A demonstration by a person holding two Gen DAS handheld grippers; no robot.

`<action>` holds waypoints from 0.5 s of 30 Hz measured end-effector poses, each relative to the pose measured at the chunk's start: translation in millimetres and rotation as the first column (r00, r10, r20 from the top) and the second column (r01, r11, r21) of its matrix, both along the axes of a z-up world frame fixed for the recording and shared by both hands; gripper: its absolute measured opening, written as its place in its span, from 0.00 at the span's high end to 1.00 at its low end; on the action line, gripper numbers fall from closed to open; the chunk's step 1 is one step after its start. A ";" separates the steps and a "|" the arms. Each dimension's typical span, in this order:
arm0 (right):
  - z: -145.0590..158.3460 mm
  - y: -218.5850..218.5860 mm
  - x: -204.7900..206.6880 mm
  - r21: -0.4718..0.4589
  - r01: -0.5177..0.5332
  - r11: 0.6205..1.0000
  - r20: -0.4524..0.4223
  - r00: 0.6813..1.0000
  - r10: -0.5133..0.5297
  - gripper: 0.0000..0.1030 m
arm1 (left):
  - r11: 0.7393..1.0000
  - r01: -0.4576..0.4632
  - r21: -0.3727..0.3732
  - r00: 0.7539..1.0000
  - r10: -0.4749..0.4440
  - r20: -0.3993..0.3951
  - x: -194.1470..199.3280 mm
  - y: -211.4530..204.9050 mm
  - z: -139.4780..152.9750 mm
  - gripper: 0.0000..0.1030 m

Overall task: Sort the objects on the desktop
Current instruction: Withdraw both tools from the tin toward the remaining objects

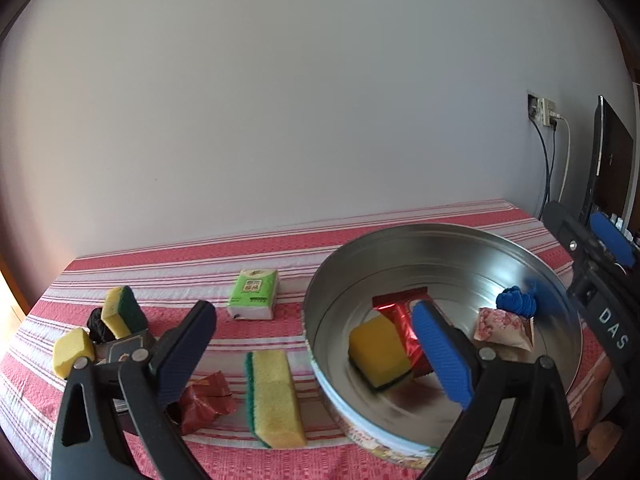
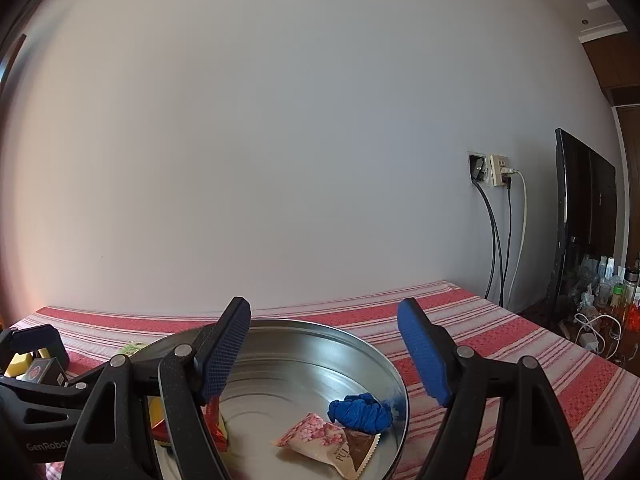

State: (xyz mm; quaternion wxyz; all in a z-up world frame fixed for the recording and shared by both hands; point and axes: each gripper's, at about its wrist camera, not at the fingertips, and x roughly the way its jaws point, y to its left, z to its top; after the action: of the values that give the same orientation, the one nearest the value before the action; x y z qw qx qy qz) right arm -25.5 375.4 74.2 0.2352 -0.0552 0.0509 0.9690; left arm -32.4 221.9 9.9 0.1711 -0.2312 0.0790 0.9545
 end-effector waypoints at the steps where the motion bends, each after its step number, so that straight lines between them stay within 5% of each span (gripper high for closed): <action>1: 0.5 -4.1 3.8 -0.014 0.000 1.000 -0.007 1.000 0.000 0.24 | 1.000 -0.007 -0.005 1.000 0.007 0.003 0.2 -1.7 -0.1 0.03; 15: 1.2 -75.6 17.5 -0.047 -0.137 0.990 -0.033 0.990 0.135 0.24 | 0.998 -0.066 -0.020 0.998 0.066 0.005 14.1 -67.4 -7.5 0.03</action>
State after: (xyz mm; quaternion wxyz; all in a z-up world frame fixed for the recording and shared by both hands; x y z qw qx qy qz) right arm -7.9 299.9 75.5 0.1664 -0.0501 0.0740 0.9820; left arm -18.3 154.6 2.5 0.1373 -0.2382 0.0804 0.9581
